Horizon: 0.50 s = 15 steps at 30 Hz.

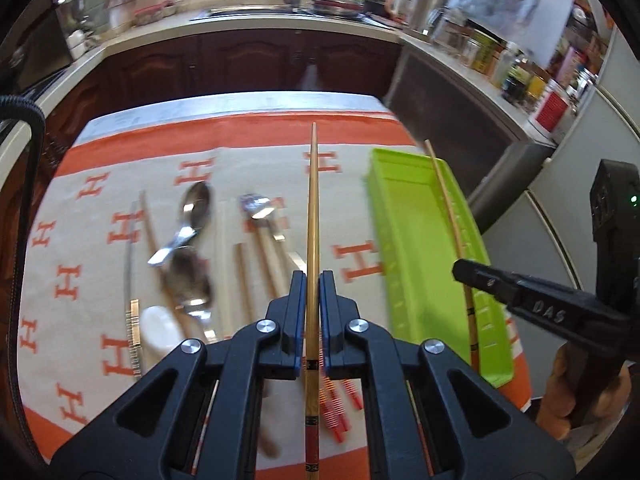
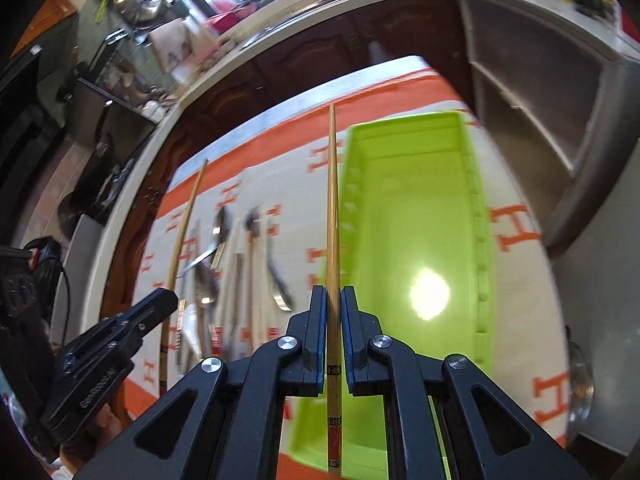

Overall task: Organize utensils
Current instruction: 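Carry the chopstick into the green tray with the right tool and release it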

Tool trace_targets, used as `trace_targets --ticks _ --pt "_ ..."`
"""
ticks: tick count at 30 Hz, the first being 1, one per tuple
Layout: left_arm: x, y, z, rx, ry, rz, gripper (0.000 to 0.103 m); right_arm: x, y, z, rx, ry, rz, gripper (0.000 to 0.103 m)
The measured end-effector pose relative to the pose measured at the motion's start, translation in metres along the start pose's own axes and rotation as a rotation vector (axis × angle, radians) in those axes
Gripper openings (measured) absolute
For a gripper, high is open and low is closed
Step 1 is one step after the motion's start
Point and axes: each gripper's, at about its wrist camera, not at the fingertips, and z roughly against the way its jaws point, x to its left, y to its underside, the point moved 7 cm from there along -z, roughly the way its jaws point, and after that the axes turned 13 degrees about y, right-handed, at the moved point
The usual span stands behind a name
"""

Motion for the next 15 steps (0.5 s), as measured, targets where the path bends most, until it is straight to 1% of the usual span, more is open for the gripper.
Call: trace_targets --ticks 4,7,10,12,13,14,15 --pt "-0.041 -0.003 -0.024 0.025 0.042 -0.033 0.004 -0.039 0.001 -0.002 0.005 0.049 -0.041 0.007" --pt "-0.069 -0.001 -0.037 0.038 0.059 -0.055 0.004 -0.057 0.001 -0.001 0.008 0.06 -0.054 0.007" --pt "-0.082 0.001 -0.051 0.055 0.056 -0.058 0.004 -0.07 -0.001 -0.003 0.007 0.068 -0.057 0.007" --pt "-0.082 0.002 -0.059 0.068 0.048 -0.057 0.004 -0.074 0.001 -0.009 0.008 0.066 -0.058 0.008" --pt "-0.077 0.004 -0.062 0.075 0.046 -0.055 0.004 -0.077 0.0 -0.009 0.01 0.065 -0.061 0.013" --pt "-0.075 0.005 -0.064 0.078 0.047 -0.056 0.004 -0.073 -0.001 -0.013 0.011 0.069 -0.065 0.021" --pt "-0.076 0.005 -0.065 0.075 0.046 -0.058 0.004 -0.076 -0.002 -0.013 0.01 0.07 -0.07 0.026"
